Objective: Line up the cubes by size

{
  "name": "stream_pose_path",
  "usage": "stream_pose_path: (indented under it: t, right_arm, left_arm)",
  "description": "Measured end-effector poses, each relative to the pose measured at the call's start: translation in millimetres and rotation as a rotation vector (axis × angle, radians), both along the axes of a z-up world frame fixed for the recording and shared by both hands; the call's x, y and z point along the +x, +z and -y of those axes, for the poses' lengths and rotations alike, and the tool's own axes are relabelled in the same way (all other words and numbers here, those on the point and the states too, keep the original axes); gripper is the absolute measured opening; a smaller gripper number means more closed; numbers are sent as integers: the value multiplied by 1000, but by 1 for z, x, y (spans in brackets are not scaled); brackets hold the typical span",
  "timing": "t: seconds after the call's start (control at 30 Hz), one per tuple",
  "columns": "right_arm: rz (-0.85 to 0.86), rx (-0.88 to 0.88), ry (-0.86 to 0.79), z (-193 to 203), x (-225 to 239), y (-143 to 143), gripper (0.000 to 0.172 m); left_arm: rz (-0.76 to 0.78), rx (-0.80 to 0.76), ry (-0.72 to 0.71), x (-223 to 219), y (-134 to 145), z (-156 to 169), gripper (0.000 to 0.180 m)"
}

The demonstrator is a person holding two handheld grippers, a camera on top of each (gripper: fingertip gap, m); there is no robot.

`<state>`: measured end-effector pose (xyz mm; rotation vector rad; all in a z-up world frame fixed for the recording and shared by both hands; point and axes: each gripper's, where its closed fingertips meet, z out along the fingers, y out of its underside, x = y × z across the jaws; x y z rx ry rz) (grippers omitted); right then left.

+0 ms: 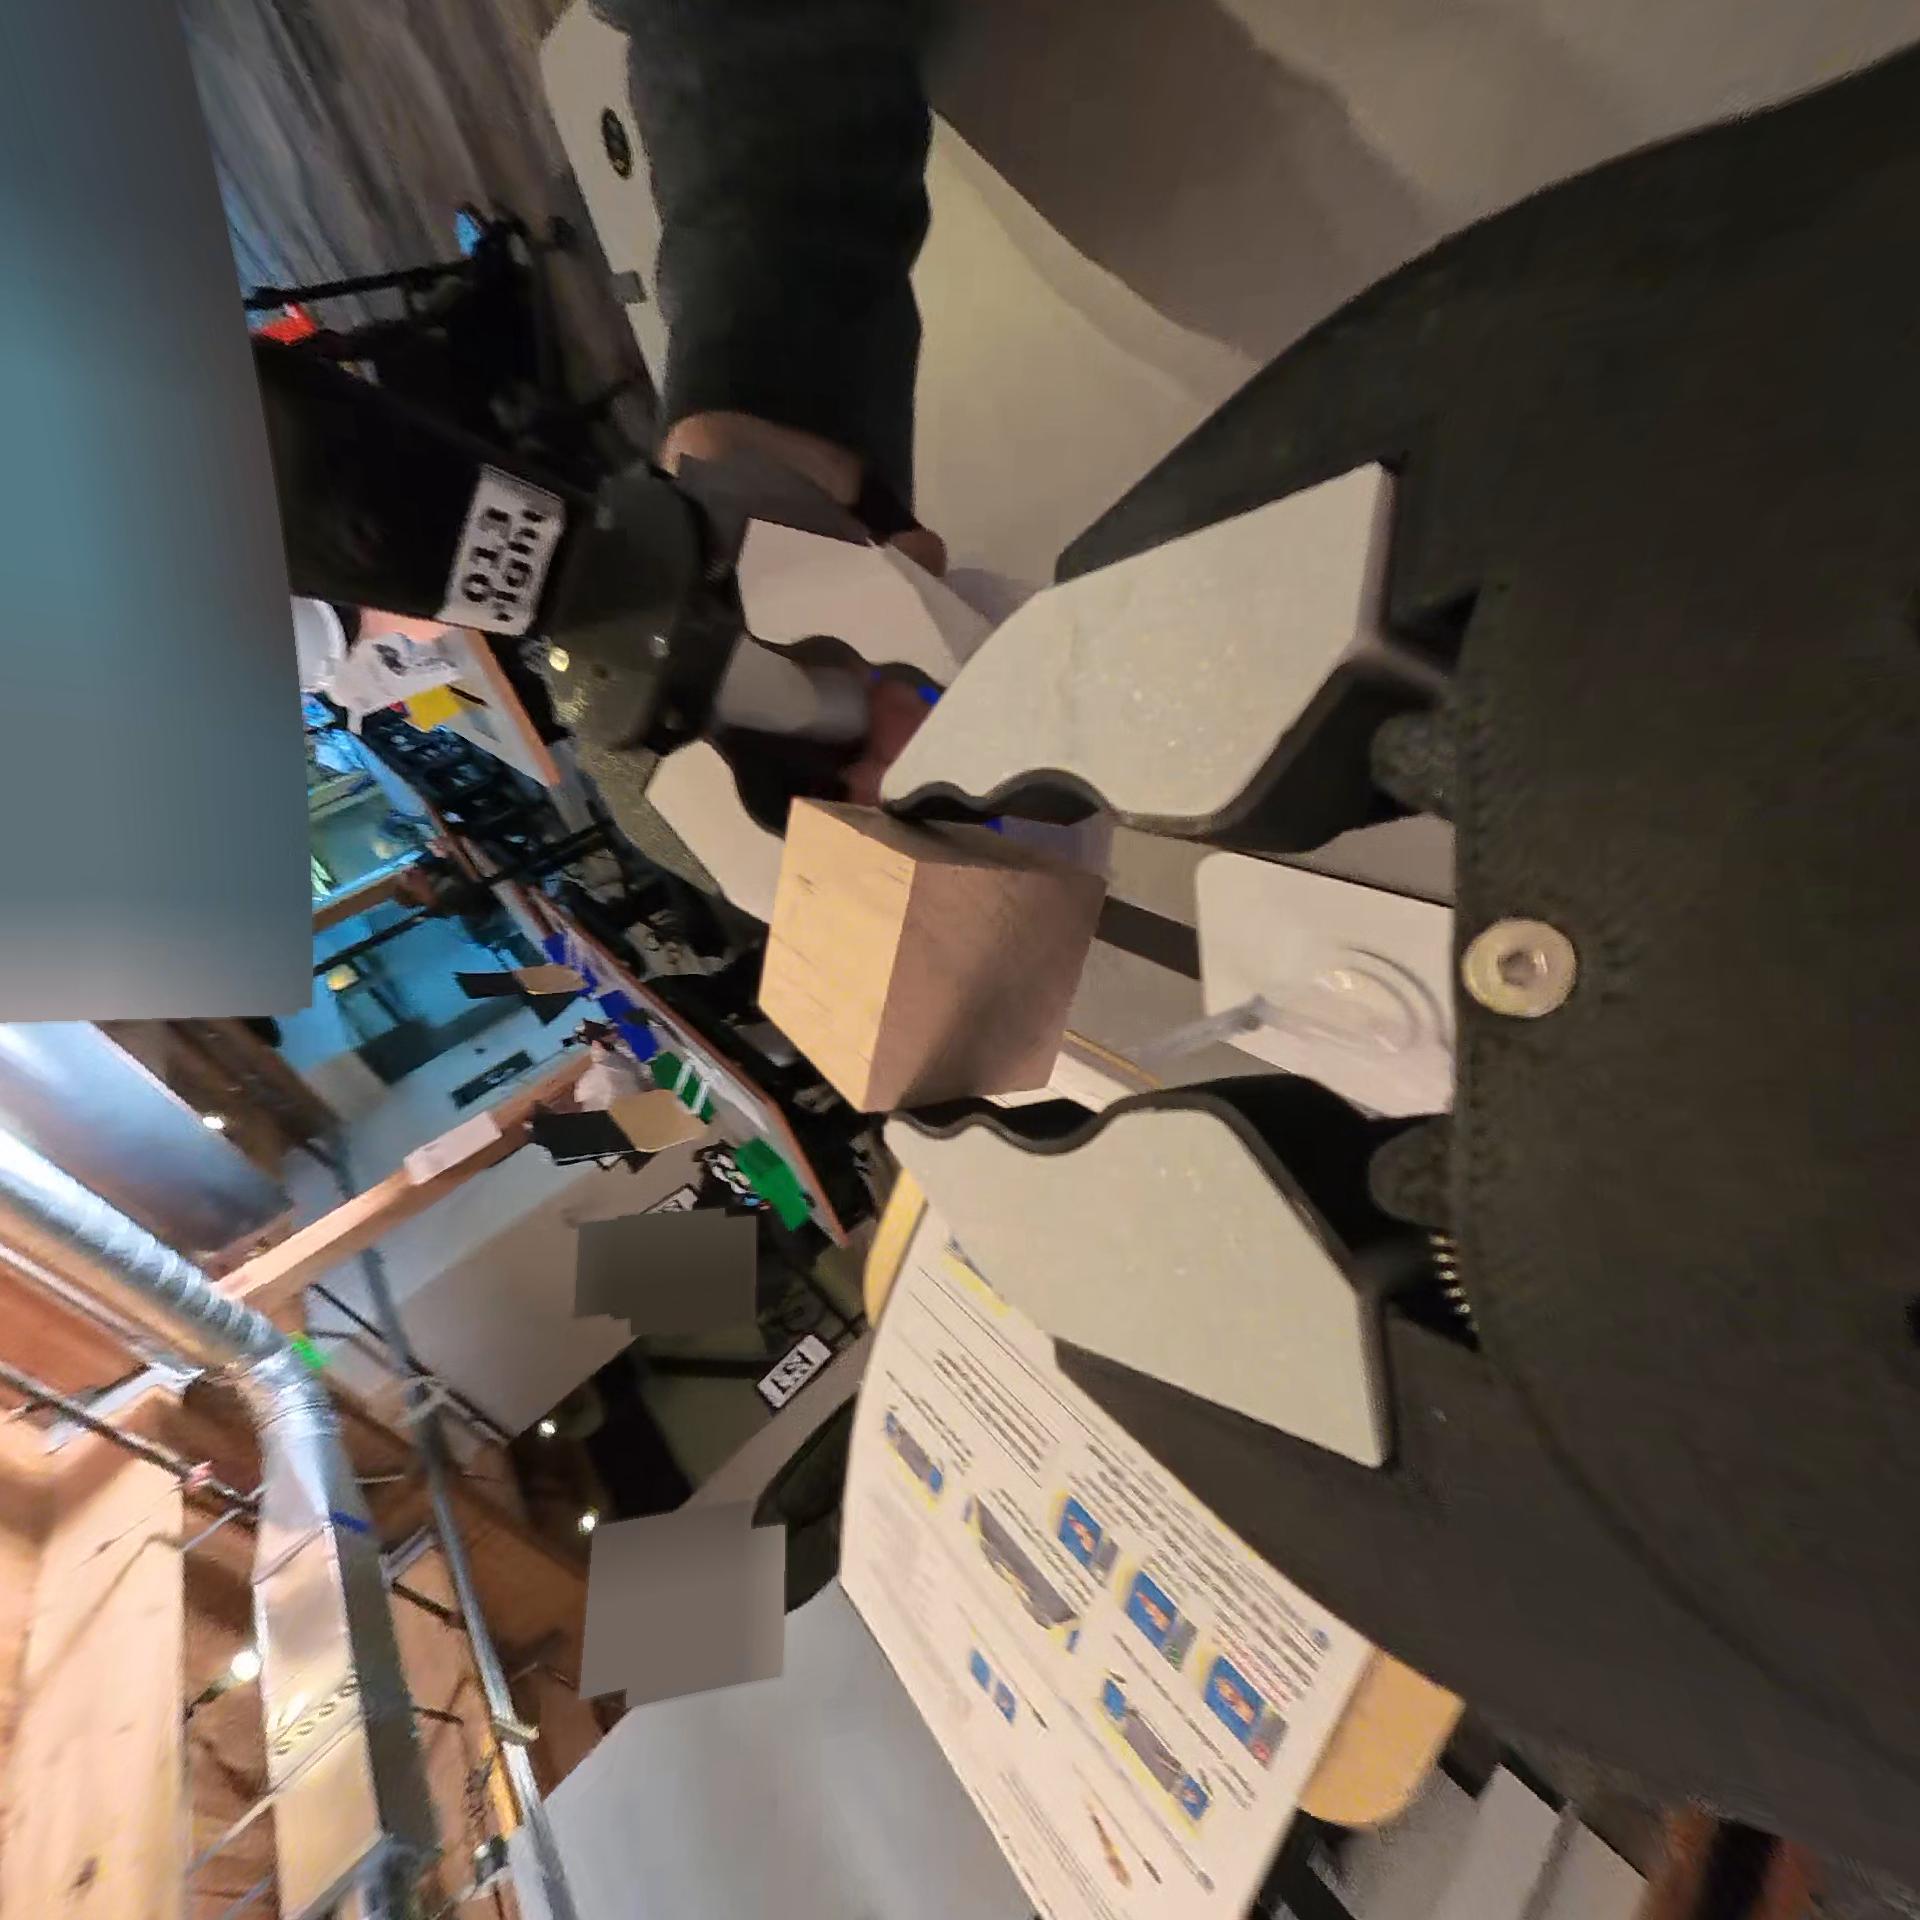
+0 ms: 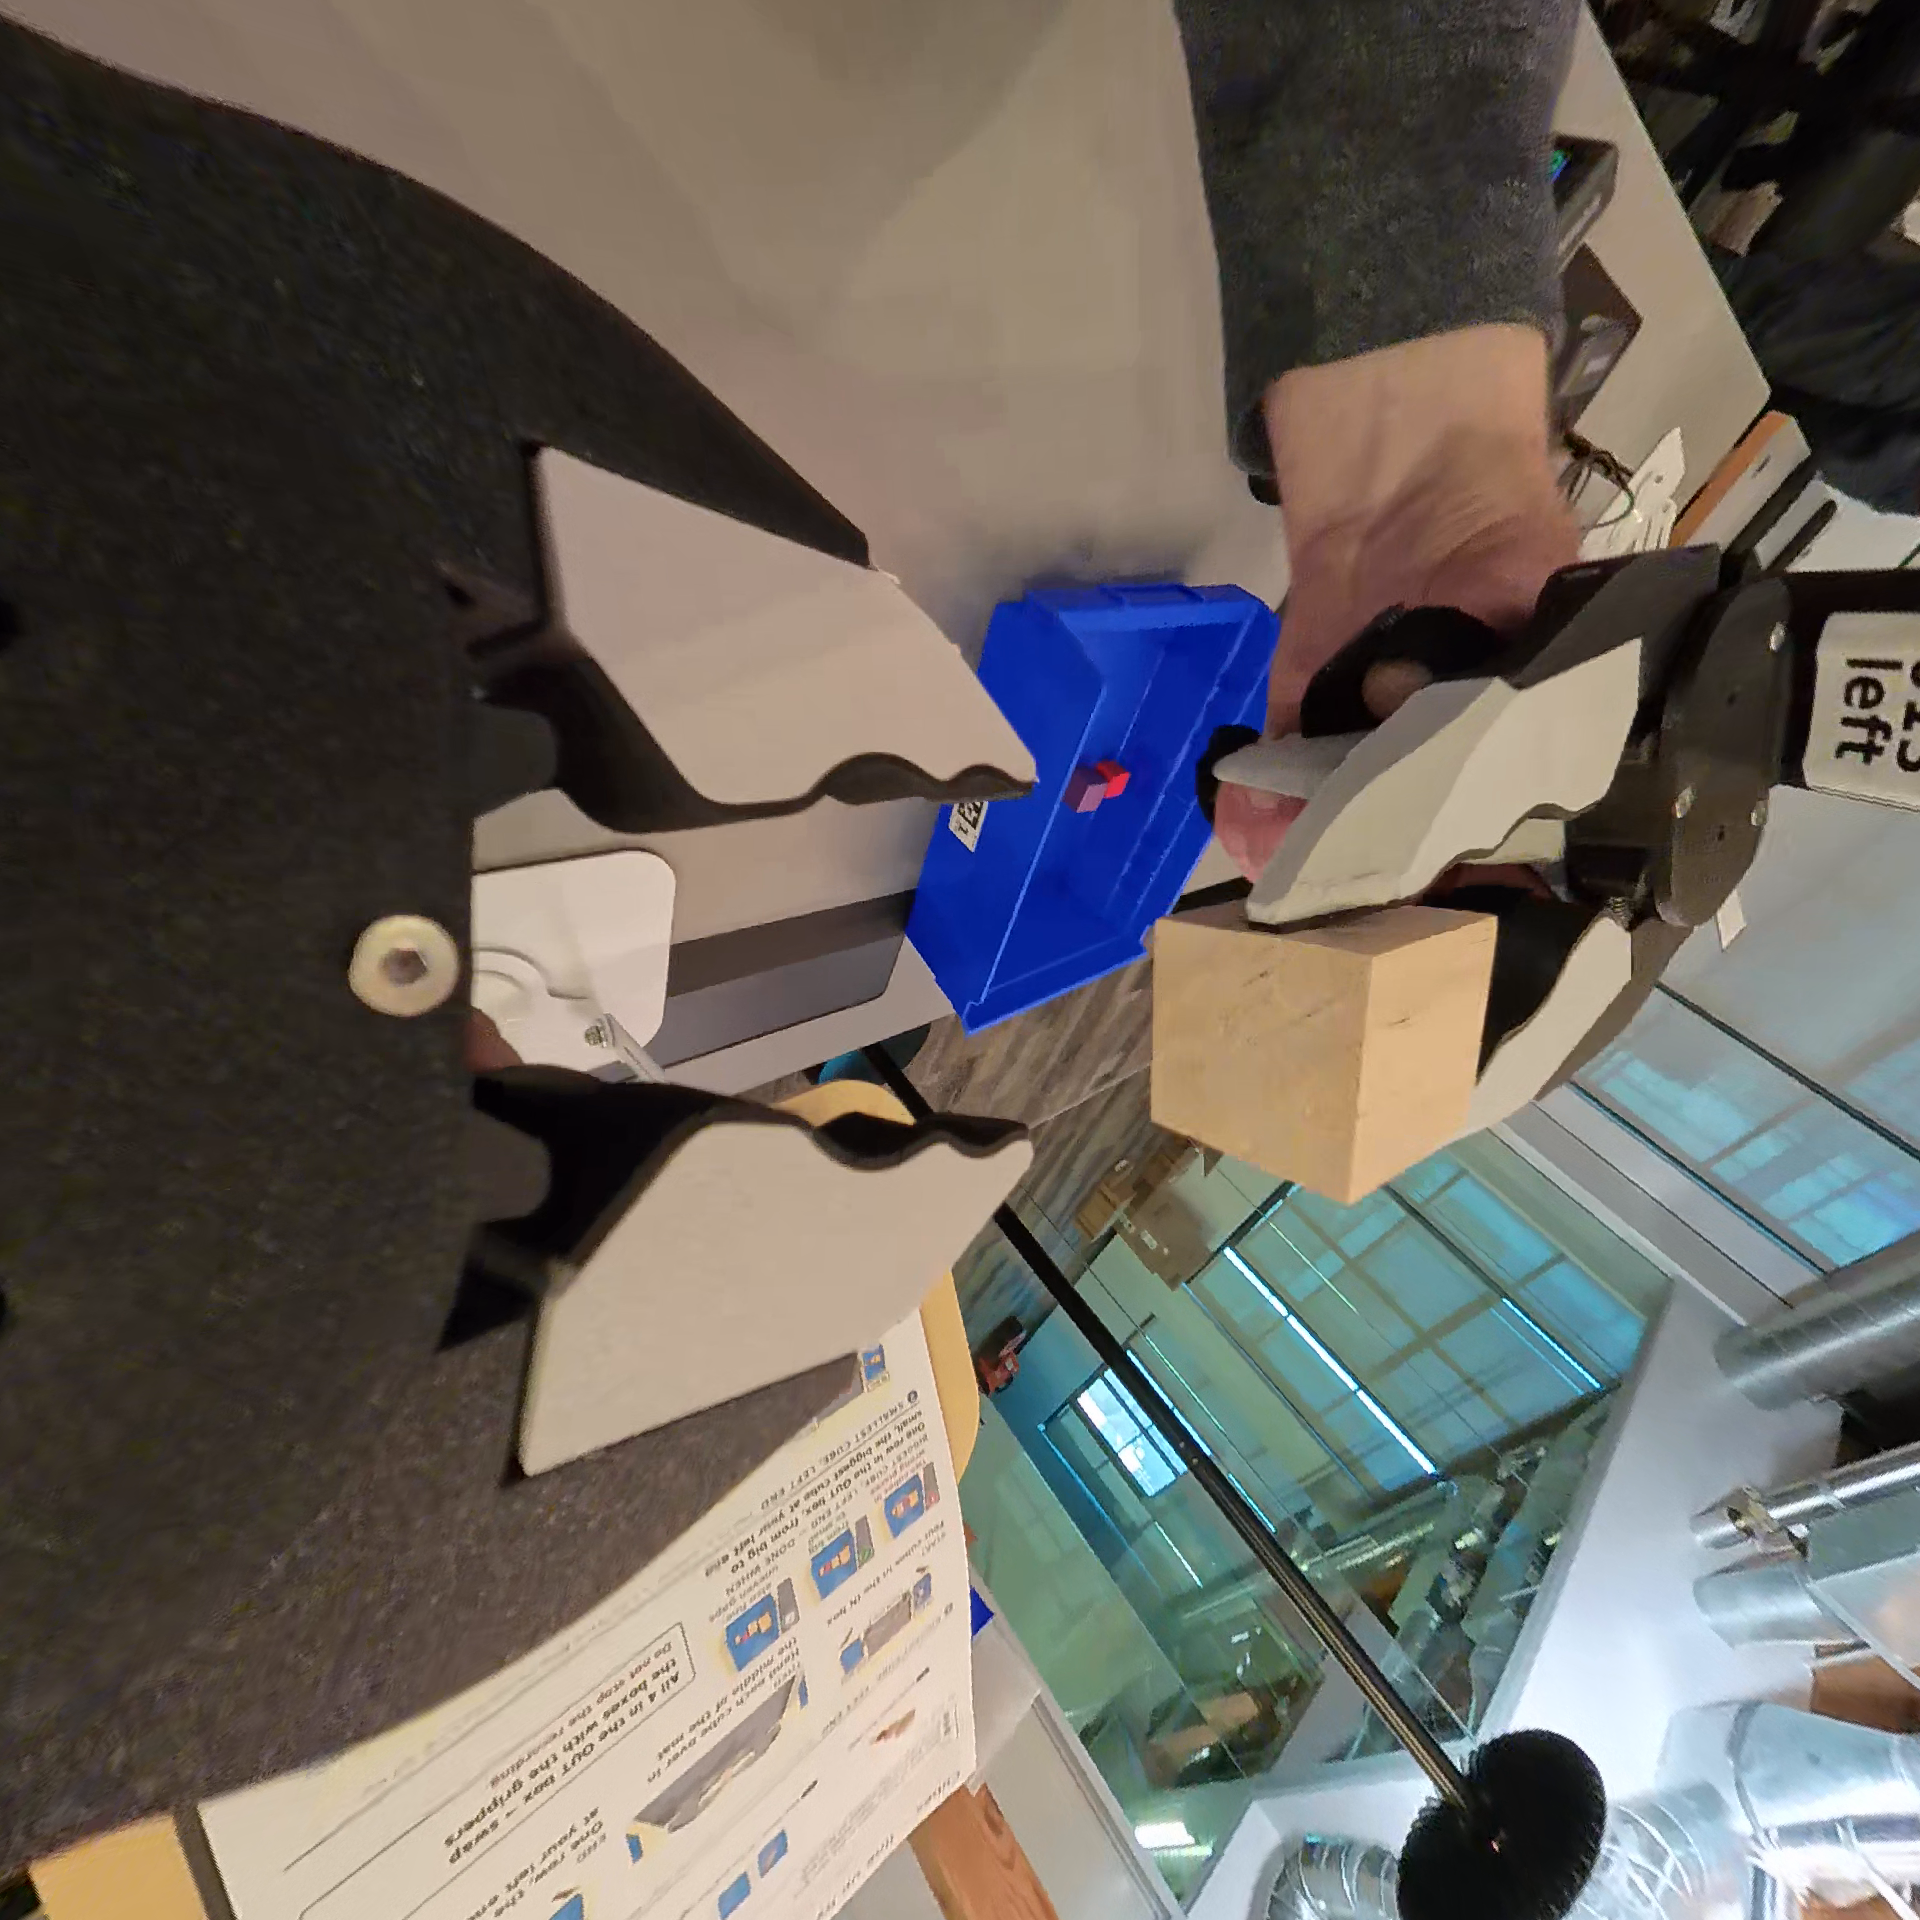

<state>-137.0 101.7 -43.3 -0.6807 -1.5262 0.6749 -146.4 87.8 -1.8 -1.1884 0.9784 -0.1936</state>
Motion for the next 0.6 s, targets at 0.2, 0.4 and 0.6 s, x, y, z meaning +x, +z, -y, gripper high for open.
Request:
stream_pose_path:
  t: [0.2,0.4,0.6]
  right_arm:
    - [-65,-2,5,3,4,13,58]
    - [-102,-46,47,7,7,19,52]
    - [-132,-27,62,13,9,24,45]
  left_arm:
    - [3,16,-69,28,-1,-4,50]
    - [3,16,-132,38,-6,0,50]
    - [25,24,-163,40,-6,3,50]
